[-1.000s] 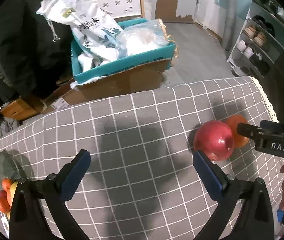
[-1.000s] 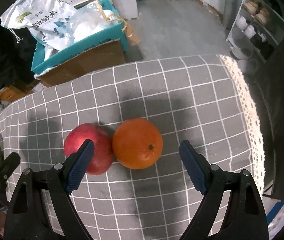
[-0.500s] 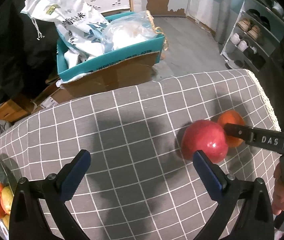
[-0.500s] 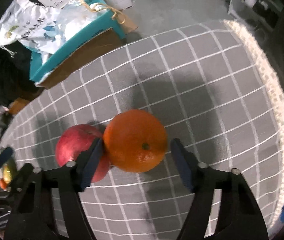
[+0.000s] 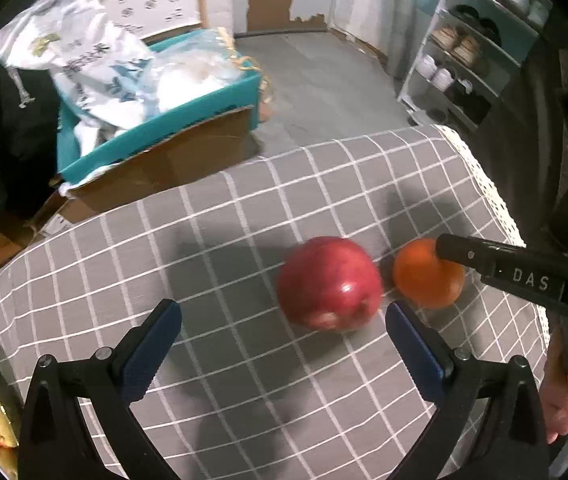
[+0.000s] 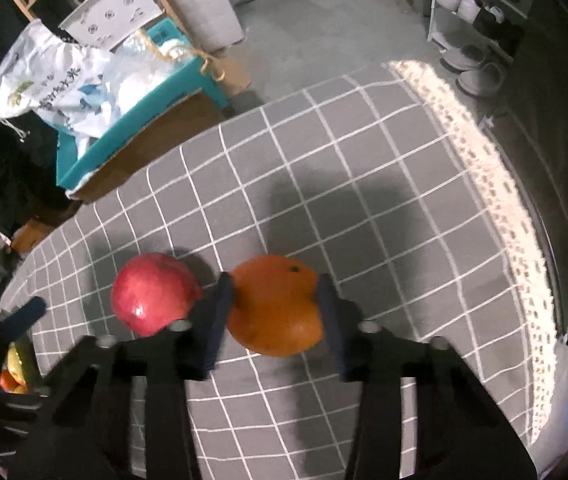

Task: Organize fruits
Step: 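Close the right tool on the orange beside the red apple, then close the left tool on the red apple while the right tool lifts the orange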

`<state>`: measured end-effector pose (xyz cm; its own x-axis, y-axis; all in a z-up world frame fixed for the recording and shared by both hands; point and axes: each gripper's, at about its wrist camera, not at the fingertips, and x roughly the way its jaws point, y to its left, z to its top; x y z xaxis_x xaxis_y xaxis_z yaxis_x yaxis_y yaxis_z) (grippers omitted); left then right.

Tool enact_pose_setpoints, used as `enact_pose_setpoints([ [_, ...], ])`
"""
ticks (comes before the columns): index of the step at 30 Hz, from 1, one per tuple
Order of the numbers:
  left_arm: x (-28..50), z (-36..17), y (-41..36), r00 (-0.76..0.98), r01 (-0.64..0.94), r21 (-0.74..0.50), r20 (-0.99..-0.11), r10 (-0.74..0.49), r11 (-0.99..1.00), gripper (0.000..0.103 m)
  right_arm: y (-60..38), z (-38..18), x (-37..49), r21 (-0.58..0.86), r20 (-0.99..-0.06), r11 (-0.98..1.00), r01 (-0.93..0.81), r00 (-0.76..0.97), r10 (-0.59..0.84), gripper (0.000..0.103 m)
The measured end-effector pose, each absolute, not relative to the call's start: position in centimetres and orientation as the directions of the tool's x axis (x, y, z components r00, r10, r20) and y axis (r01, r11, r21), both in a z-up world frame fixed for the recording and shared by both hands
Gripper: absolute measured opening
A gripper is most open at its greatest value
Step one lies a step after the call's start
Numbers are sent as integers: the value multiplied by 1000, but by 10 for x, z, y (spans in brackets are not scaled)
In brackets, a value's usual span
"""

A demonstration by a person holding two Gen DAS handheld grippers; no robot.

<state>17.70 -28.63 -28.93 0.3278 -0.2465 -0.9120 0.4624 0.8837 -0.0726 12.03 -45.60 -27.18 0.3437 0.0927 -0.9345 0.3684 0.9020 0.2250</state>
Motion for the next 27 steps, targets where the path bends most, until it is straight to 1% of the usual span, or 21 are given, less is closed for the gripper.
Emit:
enact_pose_setpoints([
  [3,178,-291,-300,317,481,-76,-914,-254,873,103,-457,-276,121,229,-942,906,357,314,115,38],
  [6,181,-297,-310,297,486,-82,-921,-252,870,103,-462,-281,117,215,-950,903,373,294,105,38],
  [13,187,-319,-314,229,473,-124,-939,-258,872,102,-483,-278,107,318,-923,839,442,345,168,38],
  [14,188,-322,-312,218,463,-138,-940,-263,876,100,-484,-277,105,320,-922,838,443,348,168,38],
  [16,191,-327,-311,193,442,-173,-940,-281,880,89,-484,-277,104,320,-922,839,440,347,170,38],
  [20,196,-337,-308,139,396,-255,-933,-332,882,77,-481,-280,100,331,-921,831,447,344,182,38],
  [23,193,-337,-307,149,395,-258,-929,-339,882,77,-479,-283,97,341,-920,824,453,341,193,38],
  [25,190,-336,-309,157,415,-242,-930,-332,877,77,-477,-284,96,344,-920,824,451,338,200,40],
  [27,189,-334,-307,168,417,-224,-933,-317,881,76,-474,-283,95,346,-919,827,443,339,203,49],
])
